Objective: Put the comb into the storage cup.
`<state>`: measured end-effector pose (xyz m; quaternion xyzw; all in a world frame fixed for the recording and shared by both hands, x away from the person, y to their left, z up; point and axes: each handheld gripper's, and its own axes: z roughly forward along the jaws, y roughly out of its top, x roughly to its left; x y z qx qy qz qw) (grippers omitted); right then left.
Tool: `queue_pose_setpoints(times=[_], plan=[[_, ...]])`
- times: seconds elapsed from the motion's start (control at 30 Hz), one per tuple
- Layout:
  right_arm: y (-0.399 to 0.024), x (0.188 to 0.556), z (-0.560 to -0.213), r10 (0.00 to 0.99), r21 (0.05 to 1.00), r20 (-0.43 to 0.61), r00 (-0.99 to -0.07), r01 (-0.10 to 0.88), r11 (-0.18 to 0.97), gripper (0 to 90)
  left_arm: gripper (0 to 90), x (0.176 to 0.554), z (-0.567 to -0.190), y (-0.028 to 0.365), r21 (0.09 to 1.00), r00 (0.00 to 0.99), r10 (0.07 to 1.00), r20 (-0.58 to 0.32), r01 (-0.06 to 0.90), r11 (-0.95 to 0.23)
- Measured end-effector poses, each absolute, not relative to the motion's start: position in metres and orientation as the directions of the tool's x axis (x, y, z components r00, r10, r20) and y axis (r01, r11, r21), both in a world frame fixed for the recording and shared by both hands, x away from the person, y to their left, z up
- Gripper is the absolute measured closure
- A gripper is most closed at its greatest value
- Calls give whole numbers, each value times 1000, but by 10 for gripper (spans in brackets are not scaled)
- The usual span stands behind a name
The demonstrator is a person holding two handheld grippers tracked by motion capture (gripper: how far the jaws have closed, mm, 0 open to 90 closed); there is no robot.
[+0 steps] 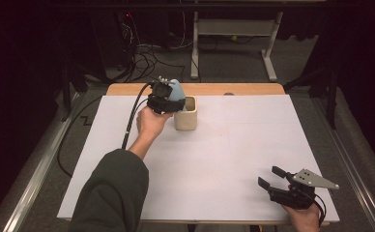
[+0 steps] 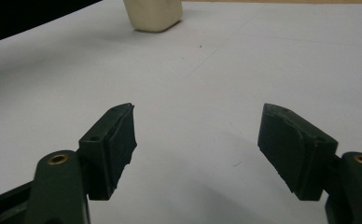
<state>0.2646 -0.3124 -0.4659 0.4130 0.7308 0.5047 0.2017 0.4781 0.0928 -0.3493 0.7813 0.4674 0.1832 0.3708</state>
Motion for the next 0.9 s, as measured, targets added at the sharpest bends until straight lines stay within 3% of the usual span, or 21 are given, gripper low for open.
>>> queue_pose_setpoints(times=[0.9], plan=[[-312, 265, -466, 808, 904, 119, -577, 399, 152, 280, 306, 467, -353, 102, 768, 515, 855, -58, 571, -292]])
